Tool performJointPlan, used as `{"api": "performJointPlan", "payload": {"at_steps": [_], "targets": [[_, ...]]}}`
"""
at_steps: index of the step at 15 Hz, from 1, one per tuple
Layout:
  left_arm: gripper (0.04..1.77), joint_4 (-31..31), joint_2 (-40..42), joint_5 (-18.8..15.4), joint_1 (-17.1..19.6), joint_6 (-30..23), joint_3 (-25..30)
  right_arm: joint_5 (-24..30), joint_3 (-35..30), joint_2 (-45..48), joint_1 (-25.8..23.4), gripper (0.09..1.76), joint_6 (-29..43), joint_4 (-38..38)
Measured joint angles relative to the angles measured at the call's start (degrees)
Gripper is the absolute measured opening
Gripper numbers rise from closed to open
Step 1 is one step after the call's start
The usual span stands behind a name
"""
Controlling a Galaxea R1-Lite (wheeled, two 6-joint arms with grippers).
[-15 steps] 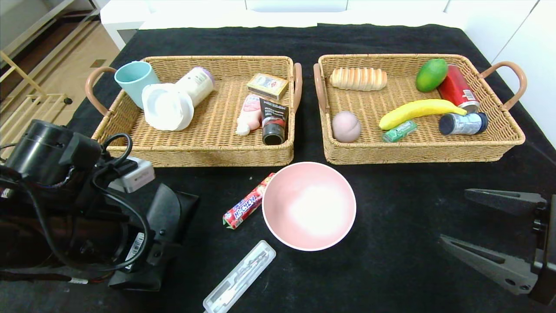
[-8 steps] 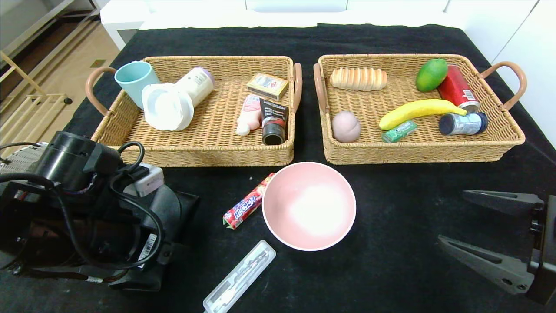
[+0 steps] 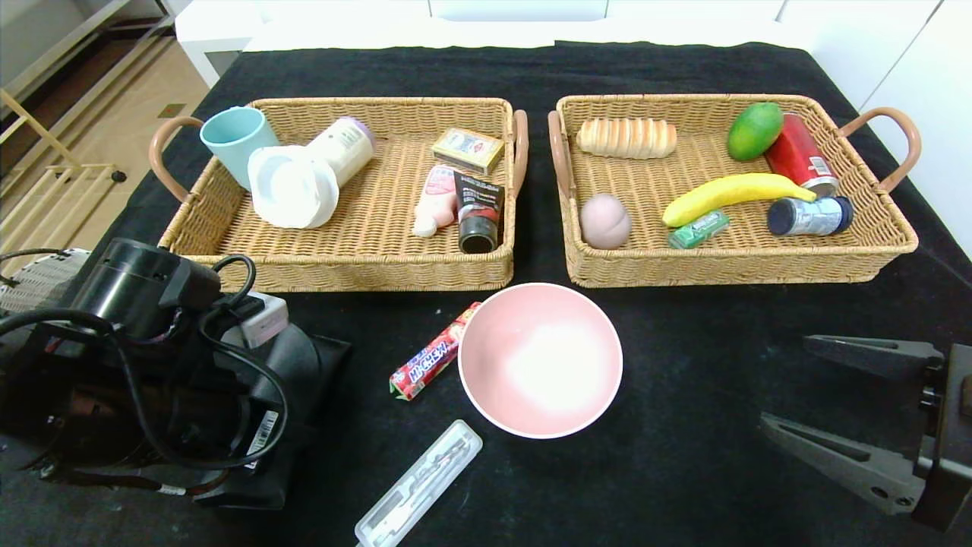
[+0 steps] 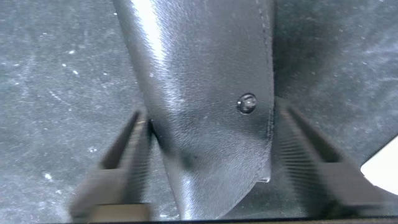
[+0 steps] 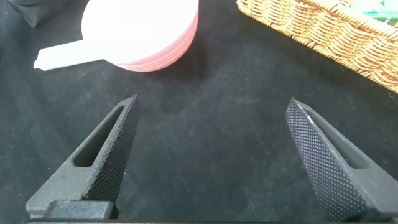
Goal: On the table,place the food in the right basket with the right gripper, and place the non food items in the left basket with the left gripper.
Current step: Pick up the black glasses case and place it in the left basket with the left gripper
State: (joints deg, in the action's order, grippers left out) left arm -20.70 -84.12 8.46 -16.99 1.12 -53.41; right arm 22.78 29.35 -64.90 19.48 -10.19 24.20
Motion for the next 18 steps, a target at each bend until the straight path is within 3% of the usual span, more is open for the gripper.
{"api": "performJointPlan", "payload": {"at_steps": [4, 18], "targets": [[0.81, 0.28, -0.06, 0.13, -0.04, 0.02, 0.82, -0.02, 0.0, -0.15, 0.0, 1.71, -0.04, 0.0], [0.8, 0.04, -0.04, -0.23, -0.15, -0.07, 1.12, 0.0, -0.26, -0.52, 0.09, 1.71, -0.11, -0.02]]}}
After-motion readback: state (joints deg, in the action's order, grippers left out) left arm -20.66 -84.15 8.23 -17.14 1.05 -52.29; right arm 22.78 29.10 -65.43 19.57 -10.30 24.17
